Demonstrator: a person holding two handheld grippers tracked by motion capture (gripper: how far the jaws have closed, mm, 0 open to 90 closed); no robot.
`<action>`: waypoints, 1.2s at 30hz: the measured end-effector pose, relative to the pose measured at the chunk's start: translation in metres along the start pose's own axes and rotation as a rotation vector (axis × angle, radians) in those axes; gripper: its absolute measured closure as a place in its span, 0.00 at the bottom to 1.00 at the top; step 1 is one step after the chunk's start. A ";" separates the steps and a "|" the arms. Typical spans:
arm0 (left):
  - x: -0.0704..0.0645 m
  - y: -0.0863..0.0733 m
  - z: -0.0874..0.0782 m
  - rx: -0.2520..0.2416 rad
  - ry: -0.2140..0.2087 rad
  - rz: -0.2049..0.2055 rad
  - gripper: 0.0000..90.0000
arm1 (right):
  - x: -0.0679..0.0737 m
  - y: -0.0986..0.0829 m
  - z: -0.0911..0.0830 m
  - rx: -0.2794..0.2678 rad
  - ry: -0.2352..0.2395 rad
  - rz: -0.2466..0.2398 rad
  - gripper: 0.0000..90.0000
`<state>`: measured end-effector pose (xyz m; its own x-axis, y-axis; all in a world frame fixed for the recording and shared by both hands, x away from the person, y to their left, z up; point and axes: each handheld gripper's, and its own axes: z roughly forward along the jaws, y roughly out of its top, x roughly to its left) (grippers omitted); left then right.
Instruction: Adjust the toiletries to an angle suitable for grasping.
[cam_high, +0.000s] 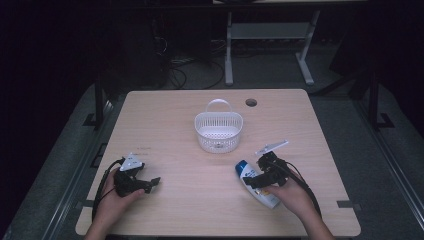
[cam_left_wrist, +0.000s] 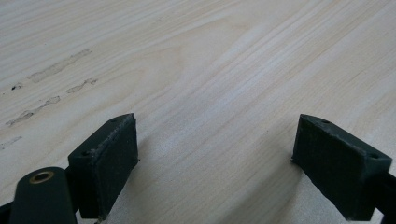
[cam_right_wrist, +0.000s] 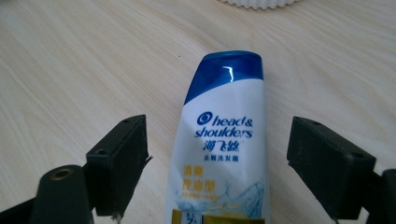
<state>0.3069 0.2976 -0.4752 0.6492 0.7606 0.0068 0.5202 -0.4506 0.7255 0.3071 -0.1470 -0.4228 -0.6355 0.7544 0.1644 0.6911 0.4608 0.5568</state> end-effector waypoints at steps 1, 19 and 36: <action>0.000 0.000 0.000 0.000 0.000 0.001 0.15 | 0.000 0.001 0.002 0.002 -0.003 -0.005 0.21; 0.000 0.000 0.000 0.002 -0.001 0.002 0.15 | 0.001 0.013 0.034 0.111 -0.054 -0.041 0.22; 0.000 0.000 0.000 0.004 -0.005 0.004 0.15 | 0.007 0.014 0.046 0.173 -0.103 -0.073 0.26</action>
<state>0.3068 0.2977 -0.4749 0.6539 0.7565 0.0067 0.5198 -0.4557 0.7226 0.3282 -0.1134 -0.4516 -0.6535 0.7559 0.0395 0.6990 0.5826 0.4148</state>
